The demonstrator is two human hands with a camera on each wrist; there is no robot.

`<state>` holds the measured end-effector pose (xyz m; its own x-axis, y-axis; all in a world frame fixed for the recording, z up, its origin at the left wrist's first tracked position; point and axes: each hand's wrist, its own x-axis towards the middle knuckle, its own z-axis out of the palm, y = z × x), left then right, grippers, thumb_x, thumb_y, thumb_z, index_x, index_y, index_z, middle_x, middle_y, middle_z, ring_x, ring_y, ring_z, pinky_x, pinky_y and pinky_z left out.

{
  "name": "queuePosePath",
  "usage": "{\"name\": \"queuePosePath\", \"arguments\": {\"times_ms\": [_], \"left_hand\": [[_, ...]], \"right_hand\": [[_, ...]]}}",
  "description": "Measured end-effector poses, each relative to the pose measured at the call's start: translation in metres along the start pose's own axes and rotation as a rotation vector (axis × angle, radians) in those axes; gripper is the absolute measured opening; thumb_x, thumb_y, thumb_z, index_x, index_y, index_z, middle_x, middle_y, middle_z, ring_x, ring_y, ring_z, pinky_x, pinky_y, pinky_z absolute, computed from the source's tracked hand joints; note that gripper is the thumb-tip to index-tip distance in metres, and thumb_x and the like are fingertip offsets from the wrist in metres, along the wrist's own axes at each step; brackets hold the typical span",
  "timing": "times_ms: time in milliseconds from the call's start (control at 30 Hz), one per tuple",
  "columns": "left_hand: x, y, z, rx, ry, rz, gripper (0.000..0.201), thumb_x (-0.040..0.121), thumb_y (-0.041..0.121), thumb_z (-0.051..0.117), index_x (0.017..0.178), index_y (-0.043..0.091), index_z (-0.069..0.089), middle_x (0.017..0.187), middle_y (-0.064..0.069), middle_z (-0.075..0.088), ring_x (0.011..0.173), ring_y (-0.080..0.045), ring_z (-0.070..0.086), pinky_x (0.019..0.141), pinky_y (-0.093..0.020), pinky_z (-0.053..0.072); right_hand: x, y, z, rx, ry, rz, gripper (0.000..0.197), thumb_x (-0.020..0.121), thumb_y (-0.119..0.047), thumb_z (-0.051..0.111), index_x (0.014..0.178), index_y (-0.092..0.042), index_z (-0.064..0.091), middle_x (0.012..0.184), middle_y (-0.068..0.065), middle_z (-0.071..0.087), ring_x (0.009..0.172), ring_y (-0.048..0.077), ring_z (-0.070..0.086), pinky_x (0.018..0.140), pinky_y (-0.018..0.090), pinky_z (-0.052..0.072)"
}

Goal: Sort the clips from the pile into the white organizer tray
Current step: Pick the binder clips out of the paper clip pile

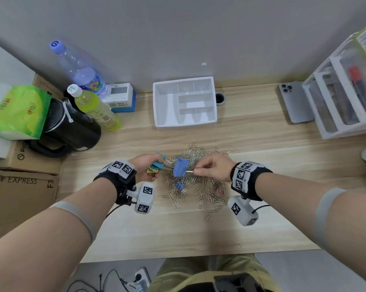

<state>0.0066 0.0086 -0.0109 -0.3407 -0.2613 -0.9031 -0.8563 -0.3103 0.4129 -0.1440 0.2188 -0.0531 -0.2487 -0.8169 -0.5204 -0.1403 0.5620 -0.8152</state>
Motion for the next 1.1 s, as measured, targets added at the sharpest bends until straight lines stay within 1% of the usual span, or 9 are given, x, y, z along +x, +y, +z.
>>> {"name": "queuePosePath", "arguments": {"times_ms": [133,267,367,467,567,633,767,900,1100], "left_hand": [[-0.001,0.000,0.001,-0.009,0.009,-0.004,0.014,0.088,0.017,0.055,0.094,0.007,0.048,0.067,-0.009,0.049,0.050,-0.019,0.049,0.050,-0.027,0.041],[0.000,-0.001,0.003,-0.018,0.016,-0.005,0.012,0.088,0.016,0.055,0.093,0.006,0.048,0.068,-0.008,0.049,0.051,-0.020,0.048,0.053,-0.029,0.040],[0.001,-0.002,0.004,-0.017,0.017,-0.006,0.012,0.088,0.015,0.055,0.093,0.007,0.048,0.069,-0.008,0.048,0.052,-0.020,0.048,0.053,-0.030,0.040],[0.001,-0.002,0.007,-0.012,0.006,-0.006,0.011,0.088,0.015,0.055,0.093,0.007,0.049,0.070,-0.008,0.049,0.052,-0.020,0.048,0.052,-0.029,0.040],[0.001,-0.001,0.010,0.007,0.012,-0.008,0.009,0.089,0.015,0.054,0.091,0.007,0.050,0.069,-0.009,0.049,0.052,-0.020,0.047,0.053,-0.029,0.039],[0.000,0.000,0.013,0.033,0.003,-0.007,0.009,0.089,0.016,0.054,0.090,0.007,0.050,0.068,-0.009,0.050,0.052,-0.020,0.048,0.053,-0.029,0.040],[-0.001,0.003,0.016,0.088,-0.001,0.003,0.010,0.088,0.017,0.055,0.090,0.008,0.051,0.068,-0.008,0.051,0.051,-0.018,0.049,0.049,-0.026,0.041],[-0.002,0.006,0.015,0.096,-0.039,0.043,0.009,0.089,0.015,0.057,0.090,0.009,0.051,0.071,-0.008,0.053,0.051,-0.017,0.050,0.048,-0.025,0.043],[-0.004,0.006,0.012,-0.041,-0.104,0.091,0.013,0.091,0.005,0.057,0.100,0.006,0.049,0.079,-0.012,0.054,0.061,-0.021,0.055,0.053,-0.027,0.048]], "right_hand": [[-0.001,-0.005,0.002,0.119,0.004,0.044,0.017,0.083,-0.034,0.076,0.094,-0.021,0.079,0.094,-0.003,0.076,0.091,0.010,0.068,0.089,0.028,0.051],[-0.002,-0.011,0.004,0.279,-0.072,0.070,0.010,0.094,-0.022,0.064,0.095,-0.022,0.074,0.096,-0.002,0.075,0.082,0.002,0.066,0.075,0.024,0.049],[0.000,-0.011,0.006,0.269,-0.039,0.078,0.012,0.093,-0.027,0.065,0.091,-0.031,0.076,0.110,0.012,0.073,0.088,0.016,0.059,0.080,0.035,0.045],[0.001,-0.009,0.006,-0.005,0.019,0.032,0.015,0.090,-0.039,0.059,0.086,-0.032,0.071,0.103,0.015,0.071,0.084,0.021,0.055,0.084,0.049,0.051],[-0.004,-0.010,0.007,-0.622,0.107,-0.193,0.018,0.098,-0.038,0.047,0.094,-0.030,0.063,0.112,-0.003,0.061,0.108,0.017,0.048,0.099,0.043,0.040],[-0.009,-0.014,0.006,-0.721,0.160,-0.269,0.021,0.097,-0.038,0.047,0.102,-0.027,0.065,0.115,-0.006,0.058,0.114,0.017,0.046,0.097,0.040,0.037],[-0.015,-0.016,0.003,-0.650,0.106,-0.239,0.015,0.095,-0.033,0.053,0.099,-0.024,0.065,0.098,-0.006,0.068,0.089,0.016,0.060,0.080,0.034,0.051],[-0.016,-0.016,0.004,-0.481,0.169,-0.229,0.011,0.088,-0.034,0.067,0.086,-0.024,0.064,0.079,-0.009,0.063,0.074,0.014,0.057,0.067,0.028,0.044],[-0.008,-0.019,0.004,-0.222,0.208,-0.132,0.024,0.090,-0.036,0.064,0.085,-0.012,0.063,0.083,0.001,0.067,0.073,0.018,0.060,0.073,0.039,0.052]]}}
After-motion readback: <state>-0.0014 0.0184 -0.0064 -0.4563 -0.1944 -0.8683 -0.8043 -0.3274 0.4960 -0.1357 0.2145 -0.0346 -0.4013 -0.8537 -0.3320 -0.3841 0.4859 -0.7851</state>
